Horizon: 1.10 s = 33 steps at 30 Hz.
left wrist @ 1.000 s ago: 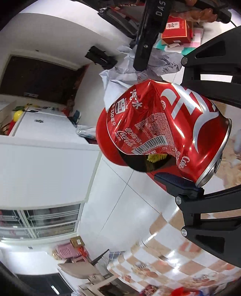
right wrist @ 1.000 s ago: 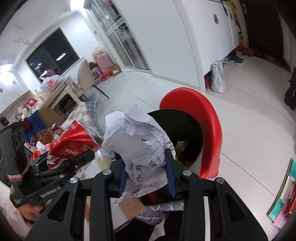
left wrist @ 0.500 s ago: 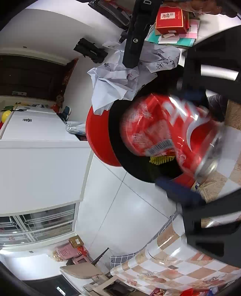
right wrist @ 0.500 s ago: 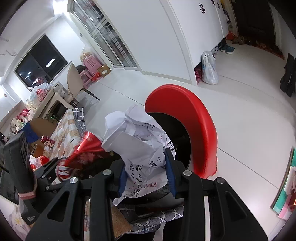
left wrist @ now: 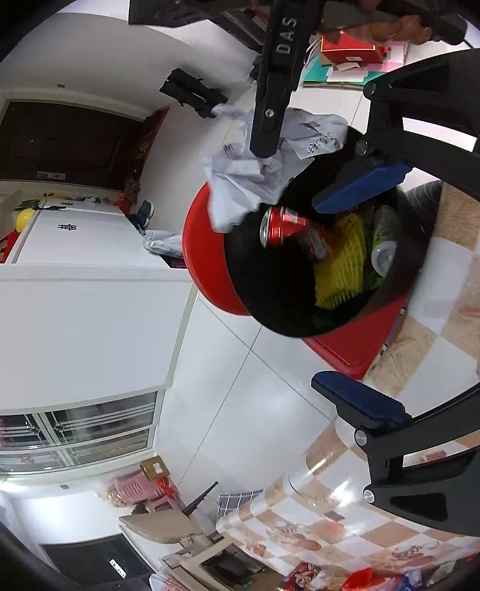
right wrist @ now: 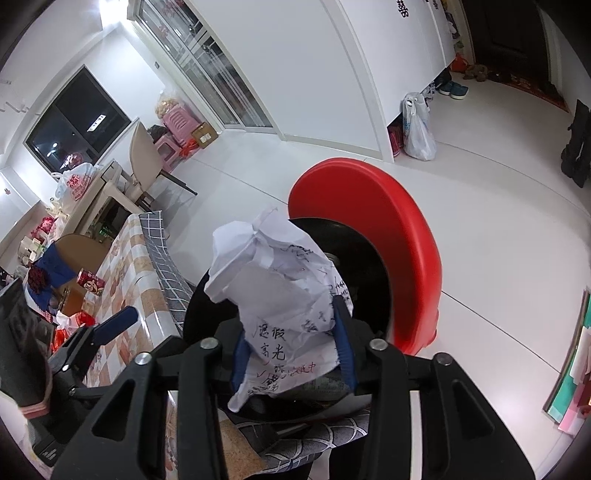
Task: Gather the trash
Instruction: 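Open both grippers to drop the can and paper in, then move both grippers back over the cluttered table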
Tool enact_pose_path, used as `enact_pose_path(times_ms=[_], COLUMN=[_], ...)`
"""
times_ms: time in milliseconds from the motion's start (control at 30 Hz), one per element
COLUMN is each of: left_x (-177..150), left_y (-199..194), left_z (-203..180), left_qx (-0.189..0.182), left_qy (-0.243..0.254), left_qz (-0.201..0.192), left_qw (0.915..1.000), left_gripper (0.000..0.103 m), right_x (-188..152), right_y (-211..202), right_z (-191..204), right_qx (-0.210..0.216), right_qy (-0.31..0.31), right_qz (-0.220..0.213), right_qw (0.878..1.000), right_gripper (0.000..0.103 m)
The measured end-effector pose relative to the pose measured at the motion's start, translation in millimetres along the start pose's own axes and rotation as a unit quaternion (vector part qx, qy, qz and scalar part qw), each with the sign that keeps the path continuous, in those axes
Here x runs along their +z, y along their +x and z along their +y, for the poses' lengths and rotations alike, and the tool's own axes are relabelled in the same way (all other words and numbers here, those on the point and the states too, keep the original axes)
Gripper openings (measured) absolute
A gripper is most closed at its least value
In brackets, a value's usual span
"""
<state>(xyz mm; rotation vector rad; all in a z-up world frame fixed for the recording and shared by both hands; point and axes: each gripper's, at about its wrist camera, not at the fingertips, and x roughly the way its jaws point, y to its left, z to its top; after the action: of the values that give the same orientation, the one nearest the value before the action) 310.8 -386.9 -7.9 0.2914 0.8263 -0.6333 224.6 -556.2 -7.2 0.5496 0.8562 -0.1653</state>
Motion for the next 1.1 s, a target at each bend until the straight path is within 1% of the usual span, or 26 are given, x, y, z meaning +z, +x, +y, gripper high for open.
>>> enact_pose_path(times_ms=[33, 100, 233, 267, 300, 333, 433, 500, 667, 800, 1000, 1033, 1100], left_x=[-1.9, -6.2, -19.0, -22.6, -28.2, -33.9, -48.0, -58.5, -90.5, -117.2, -160.5, -170.2, -182.3], left_y=[-4.0, -11.8, -31.3, -36.6, -45.0, -52.3, -71.4, -83.5, -113.3, -134.8, -161.2, -165.3, -169.2], left_z=[2.0, 6.1, 18.1, 20.9, 25.6, 28.2, 40.8, 50.6, 75.7, 102.1, 160.8, 175.7, 193.5], left_qx=[-0.001, 0.0, 0.003, 0.004, 0.008, 0.013, 0.023, 0.031, 0.054, 0.088, 0.128, 0.139, 0.153], left_qy=[-0.001, -0.003, -0.011, -0.014, -0.019, -0.024, -0.033, -0.04, -0.06, -0.075, -0.121, -0.132, -0.146], left_qz=[0.001, 0.003, 0.001, -0.001, -0.005, -0.013, -0.019, -0.021, -0.032, -0.038, -0.031, -0.025, -0.019], left_qw=[1.0, 1.0, 0.9999, 0.9999, 0.9998, 0.9996, 0.999, 0.9985, 0.9962, 0.9926, 0.9839, 0.9811, 0.9773], left_gripper=[0.103, 0.103, 0.103, 0.103, 0.103, 0.103, 0.103, 0.103, 0.103, 0.103, 0.103, 0.103, 0.103], right_x=[-0.4, -1.4, -2.8, -3.9, -4.7, -6.0, -11.2, -14.3, -31.2, -46.1, -73.6, -77.2, -85.7], right_y=[-0.9, -4.1, -13.3, -17.9, -20.4, -24.0, -34.0, -36.7, -44.7, -42.5, -26.5, -23.6, -20.0], right_z=[2.8, 6.5, 15.1, 17.7, 20.7, 23.4, 36.1, 44.7, 69.6, 99.2, 159.6, 169.7, 188.3], right_qx=[-0.002, -0.003, 0.0, 0.002, 0.004, 0.006, 0.01, 0.004, 0.011, 0.009, 0.04, 0.043, 0.048], right_qy=[-0.004, -0.009, -0.015, -0.016, -0.017, -0.018, -0.026, -0.03, -0.043, -0.074, -0.123, -0.133, -0.153], right_qz=[-0.001, -0.005, -0.008, -0.01, -0.011, -0.013, -0.018, -0.02, -0.022, -0.015, 0.03, 0.034, 0.042], right_qw=[1.0, 1.0, 1.0, 1.0, 1.0, 1.0, 0.999, 0.999, 0.999, 0.997, 0.991, 0.99, 0.986], right_gripper=[0.053, 0.062, 0.066, 0.071, 0.076, 0.078, 0.083, 0.093, 0.103, 0.103, 0.103, 0.103, 0.103])
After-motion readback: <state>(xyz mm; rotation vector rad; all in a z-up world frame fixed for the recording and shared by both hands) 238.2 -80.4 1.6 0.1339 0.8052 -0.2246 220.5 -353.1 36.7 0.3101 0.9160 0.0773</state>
